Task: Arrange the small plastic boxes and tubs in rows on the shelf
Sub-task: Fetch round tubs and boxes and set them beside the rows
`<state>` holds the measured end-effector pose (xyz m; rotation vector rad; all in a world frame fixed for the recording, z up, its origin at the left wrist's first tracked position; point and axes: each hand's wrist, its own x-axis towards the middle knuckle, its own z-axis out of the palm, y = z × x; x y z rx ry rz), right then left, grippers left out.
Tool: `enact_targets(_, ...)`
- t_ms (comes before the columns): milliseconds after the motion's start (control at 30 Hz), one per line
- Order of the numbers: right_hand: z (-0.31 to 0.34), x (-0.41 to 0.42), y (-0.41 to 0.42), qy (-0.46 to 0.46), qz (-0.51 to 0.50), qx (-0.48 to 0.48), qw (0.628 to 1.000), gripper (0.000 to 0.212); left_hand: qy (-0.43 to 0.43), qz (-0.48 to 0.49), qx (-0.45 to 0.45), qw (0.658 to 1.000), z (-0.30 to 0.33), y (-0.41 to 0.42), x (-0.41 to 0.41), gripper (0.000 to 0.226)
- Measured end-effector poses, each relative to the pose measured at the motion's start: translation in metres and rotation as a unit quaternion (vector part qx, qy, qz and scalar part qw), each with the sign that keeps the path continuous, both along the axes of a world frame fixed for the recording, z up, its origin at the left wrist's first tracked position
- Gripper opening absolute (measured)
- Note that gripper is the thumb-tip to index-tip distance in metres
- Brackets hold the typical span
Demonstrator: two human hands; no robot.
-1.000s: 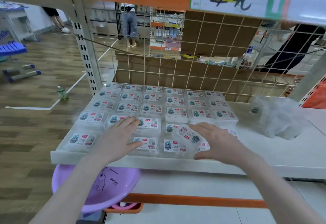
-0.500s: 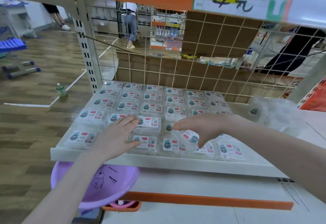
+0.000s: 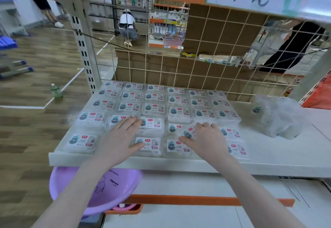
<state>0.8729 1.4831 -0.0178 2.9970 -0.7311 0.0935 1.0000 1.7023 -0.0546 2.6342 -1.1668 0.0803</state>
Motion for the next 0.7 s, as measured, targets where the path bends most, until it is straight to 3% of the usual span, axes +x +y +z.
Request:
enact_targets(100,-0.007,0.005,0.017,-0.022,-0.041,-0.056,0.997,0.078,0.004,-0.002,-0.006,1.0,-0.001,0.001,0.0,0.074)
enact_targets(200,-0.007,0.007,0.022,-0.031,-0.055,-0.047,0.997,0.082,0.001,-0.001,-0.006,1.0,-0.002,0.001,0.0,0.075)
enact_targets(433,-0.006,-0.009,-0.004,-0.058,0.062,0.205,0.975,0.074,-0.01,-0.006,-0.006,1.0,-0.003,0.001,0.0,0.074)
enact_targets(700,-0.023,-0.002,0.016,-0.126,0.025,0.127,0.983,0.063,-0.013,-0.017,-0.019,1.0,-0.001,0.0,-0.002,0.074)
